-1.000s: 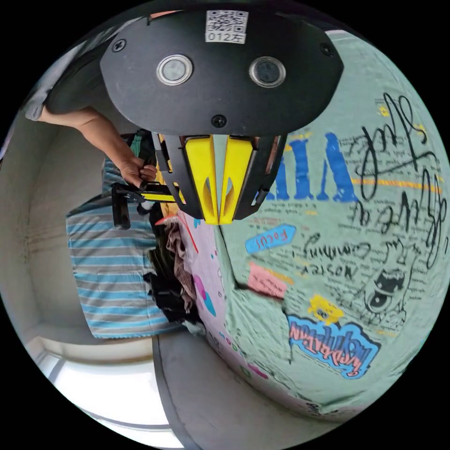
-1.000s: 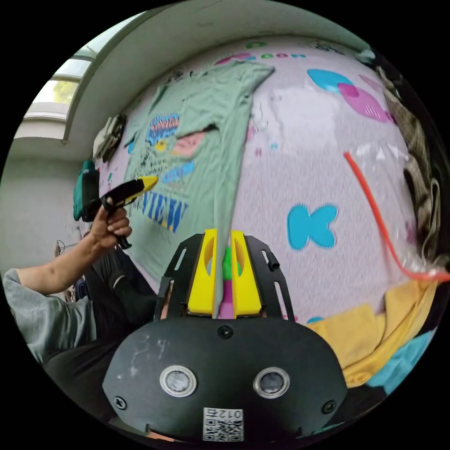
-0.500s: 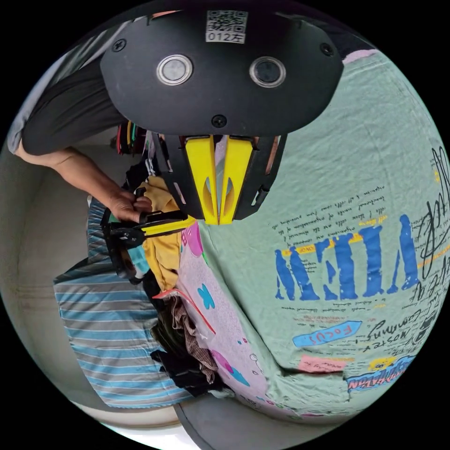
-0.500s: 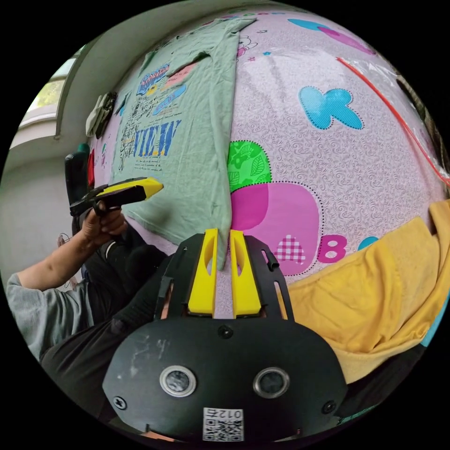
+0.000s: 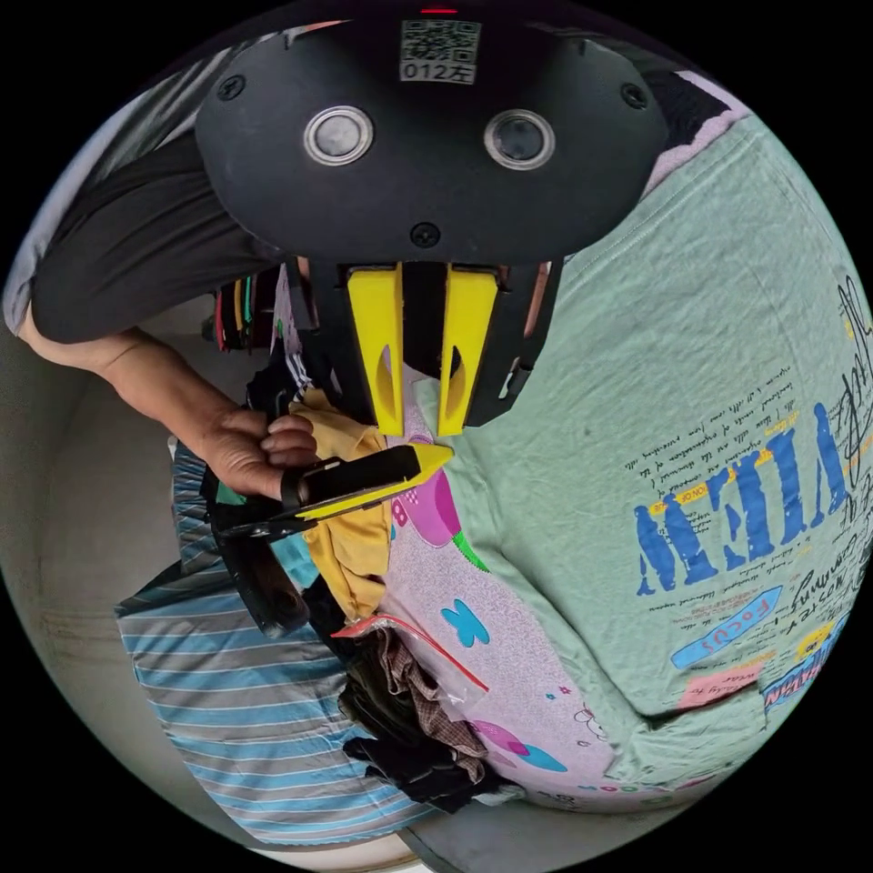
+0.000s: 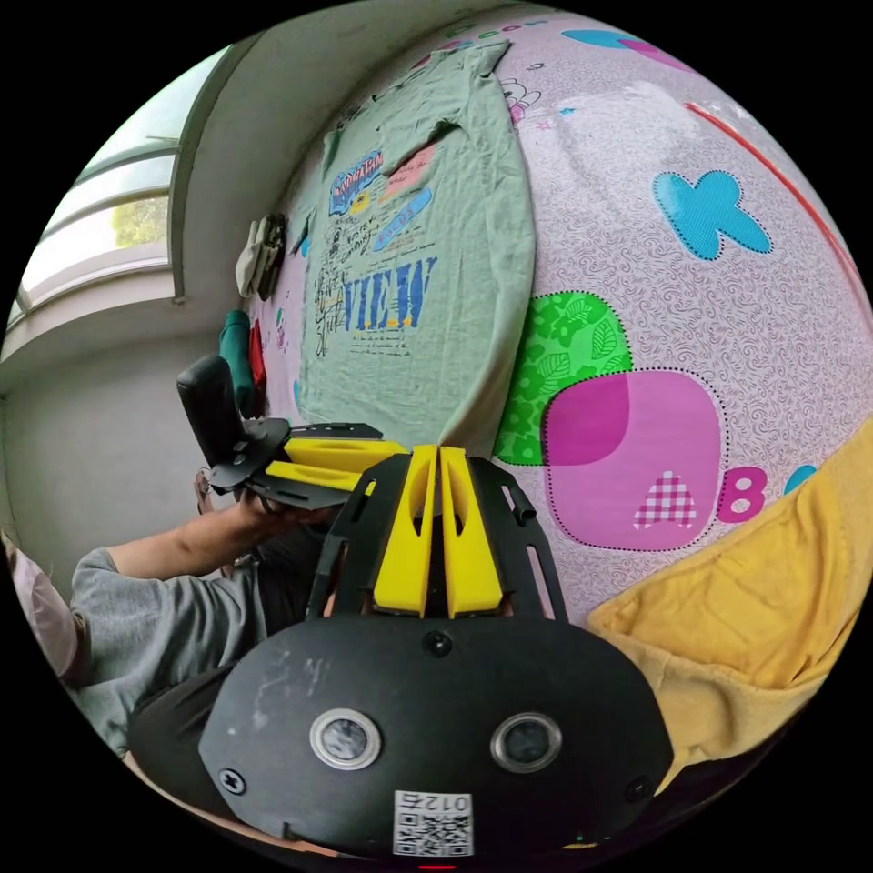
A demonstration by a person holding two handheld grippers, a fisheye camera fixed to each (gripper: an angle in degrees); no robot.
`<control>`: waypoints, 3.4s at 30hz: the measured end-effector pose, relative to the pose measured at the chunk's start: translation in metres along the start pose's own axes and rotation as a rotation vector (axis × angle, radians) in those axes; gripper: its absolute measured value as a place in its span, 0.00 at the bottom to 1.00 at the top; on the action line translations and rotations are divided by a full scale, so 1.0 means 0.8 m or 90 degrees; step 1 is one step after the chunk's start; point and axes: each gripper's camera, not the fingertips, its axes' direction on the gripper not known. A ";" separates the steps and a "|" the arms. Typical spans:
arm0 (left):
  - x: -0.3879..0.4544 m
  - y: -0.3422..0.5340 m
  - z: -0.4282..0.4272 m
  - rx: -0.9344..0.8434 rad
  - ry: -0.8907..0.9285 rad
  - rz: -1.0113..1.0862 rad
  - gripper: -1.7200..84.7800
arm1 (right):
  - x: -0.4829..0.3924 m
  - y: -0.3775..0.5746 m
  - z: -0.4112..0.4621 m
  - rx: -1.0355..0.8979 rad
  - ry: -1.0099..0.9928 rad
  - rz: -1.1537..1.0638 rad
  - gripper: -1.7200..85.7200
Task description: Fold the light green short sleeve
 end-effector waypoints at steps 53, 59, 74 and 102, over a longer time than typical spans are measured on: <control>-0.176 0.028 -0.005 0.070 0.196 -0.040 0.03 | -0.198 -0.320 0.224 0.079 0.572 -0.204 0.07; -0.194 0.015 -0.017 0.073 0.218 -0.039 0.03 | -0.222 -0.361 0.281 0.058 0.618 -0.249 0.08; -0.232 0.011 -0.018 0.054 0.221 -0.161 0.03 | -0.243 -0.416 0.269 0.113 0.577 -0.165 0.01; -0.221 0.023 -0.050 0.064 0.086 -0.186 0.03 | -0.145 -0.240 0.162 -0.073 0.393 -0.153 0.10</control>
